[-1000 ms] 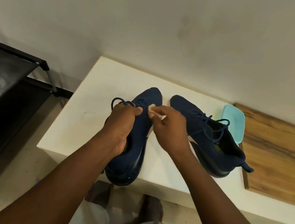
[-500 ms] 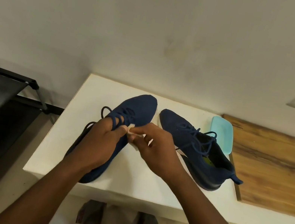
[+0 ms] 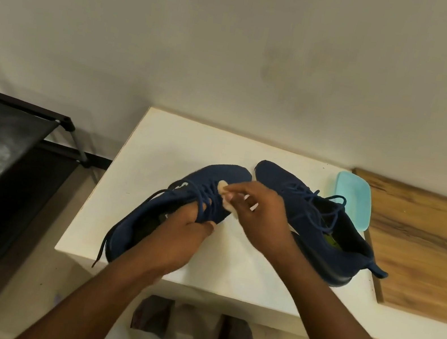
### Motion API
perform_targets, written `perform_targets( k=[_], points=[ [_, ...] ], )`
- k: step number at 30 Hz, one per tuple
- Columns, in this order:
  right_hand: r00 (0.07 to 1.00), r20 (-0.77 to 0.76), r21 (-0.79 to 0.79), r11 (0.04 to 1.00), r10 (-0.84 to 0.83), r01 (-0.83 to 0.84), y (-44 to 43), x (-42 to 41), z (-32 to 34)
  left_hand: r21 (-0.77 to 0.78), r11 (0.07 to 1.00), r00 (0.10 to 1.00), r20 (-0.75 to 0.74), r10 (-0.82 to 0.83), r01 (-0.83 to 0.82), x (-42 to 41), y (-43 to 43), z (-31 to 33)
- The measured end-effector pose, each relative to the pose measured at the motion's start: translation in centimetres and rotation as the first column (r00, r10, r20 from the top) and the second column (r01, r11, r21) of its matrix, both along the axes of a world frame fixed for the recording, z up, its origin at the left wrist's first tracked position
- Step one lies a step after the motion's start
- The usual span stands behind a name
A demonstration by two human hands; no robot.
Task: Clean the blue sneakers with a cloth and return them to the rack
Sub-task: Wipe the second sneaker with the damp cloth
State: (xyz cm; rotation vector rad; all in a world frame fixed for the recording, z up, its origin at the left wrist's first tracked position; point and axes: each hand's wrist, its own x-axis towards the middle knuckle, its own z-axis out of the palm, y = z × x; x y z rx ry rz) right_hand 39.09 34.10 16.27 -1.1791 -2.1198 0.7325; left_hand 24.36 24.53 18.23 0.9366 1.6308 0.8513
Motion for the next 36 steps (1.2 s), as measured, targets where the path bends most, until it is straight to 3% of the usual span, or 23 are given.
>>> perform_targets(
  k=[2,5,8,10,19,26,30,33,36],
  points=[
    [0.992,0.092,0.0,0.996,-0.092,0.092,1.0,0.5,-0.5,-0.1,0.97,0.952,0.196,0.237,-0.221,0.9,0.3,0.2],
    [0.979,0.191,-0.047,0.996,-0.07,0.08,0.3,0.1,-1.1,-0.231,0.818,0.668,0.484,0.566,-0.526,1.7,0.1,0.6],
    [0.972,0.232,-0.06,0.997,-0.026,0.041,-0.5,-0.1,-1.0,-0.299,0.713,0.403,0.66,0.635,-0.634,1.0,-0.3,2.0],
    [0.969,0.247,-0.084,0.995,-0.023,0.045,-0.3,0.0,-1.1,-0.316,0.689,0.335,0.695,0.636,-0.652,0.1,-0.3,2.2],
    [0.976,0.212,-0.105,0.992,-0.05,0.073,0.2,-0.4,-0.9,-0.469,0.647,0.229,0.674,0.702,-0.601,-1.4,0.1,2.2],
    [0.984,0.004,-0.163,0.971,-0.177,0.175,1.2,-1.2,-0.3,-0.374,0.728,0.39,0.656,0.646,-0.575,-0.9,0.4,2.3],
    [0.974,-0.024,-0.187,0.958,-0.227,0.219,1.4,-1.6,-0.2,-0.323,0.756,0.347,0.739,0.577,-0.57,-1.1,0.4,2.1],
    [0.985,0.052,-0.19,0.966,-0.167,0.174,0.4,-2.3,0.1,-0.302,0.761,0.329,0.766,0.553,-0.574,-0.9,0.1,1.9],
    [0.999,0.045,-0.095,0.995,0.028,-0.024,-2.3,-4.1,1.4,-0.283,0.751,0.328,0.768,0.55,-0.597,-1.2,0.0,1.9]
  ],
)
